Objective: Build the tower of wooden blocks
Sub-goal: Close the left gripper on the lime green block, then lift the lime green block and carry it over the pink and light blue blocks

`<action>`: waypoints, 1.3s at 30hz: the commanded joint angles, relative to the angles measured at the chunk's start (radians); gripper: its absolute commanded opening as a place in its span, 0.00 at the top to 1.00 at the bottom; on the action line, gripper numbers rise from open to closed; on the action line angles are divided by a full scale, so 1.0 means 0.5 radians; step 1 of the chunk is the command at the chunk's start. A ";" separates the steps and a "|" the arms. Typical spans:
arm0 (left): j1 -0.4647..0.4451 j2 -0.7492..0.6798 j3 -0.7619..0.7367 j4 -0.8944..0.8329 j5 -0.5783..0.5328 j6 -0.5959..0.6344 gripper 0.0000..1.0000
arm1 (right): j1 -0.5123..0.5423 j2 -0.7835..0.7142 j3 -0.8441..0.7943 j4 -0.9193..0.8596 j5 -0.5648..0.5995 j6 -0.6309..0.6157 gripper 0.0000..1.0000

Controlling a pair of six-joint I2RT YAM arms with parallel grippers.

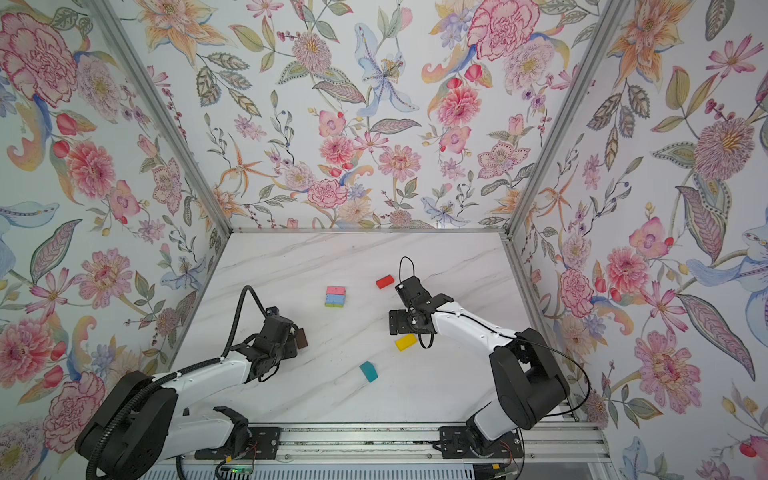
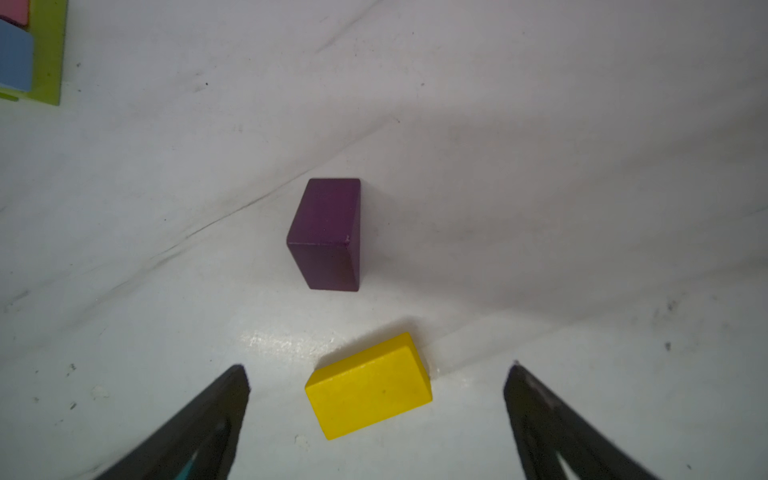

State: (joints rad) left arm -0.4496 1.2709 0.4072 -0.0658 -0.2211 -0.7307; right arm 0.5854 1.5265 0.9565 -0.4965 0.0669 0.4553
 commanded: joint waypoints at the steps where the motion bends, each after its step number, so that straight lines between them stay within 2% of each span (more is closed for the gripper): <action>1: 0.016 0.061 0.040 -0.043 0.022 0.026 0.63 | -0.013 -0.085 -0.048 0.003 -0.007 -0.023 0.02; 11: 0.020 0.032 0.051 -0.058 0.046 0.074 0.69 | -0.013 -0.058 -0.053 0.020 -0.059 0.015 0.01; 25: 0.018 -0.140 0.175 -0.200 0.031 0.167 0.71 | 0.050 -0.189 -0.051 0.010 -0.063 0.098 0.01; 39: 0.016 -0.279 0.232 -0.200 0.135 0.166 0.72 | 0.048 -0.305 -0.109 0.002 -0.070 0.130 0.01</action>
State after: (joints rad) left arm -0.4496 1.1530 0.4934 -0.1471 -0.1673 -0.6613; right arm 0.6075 1.3998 0.9180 -0.4850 0.0334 0.5060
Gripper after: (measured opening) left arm 0.339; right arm 0.992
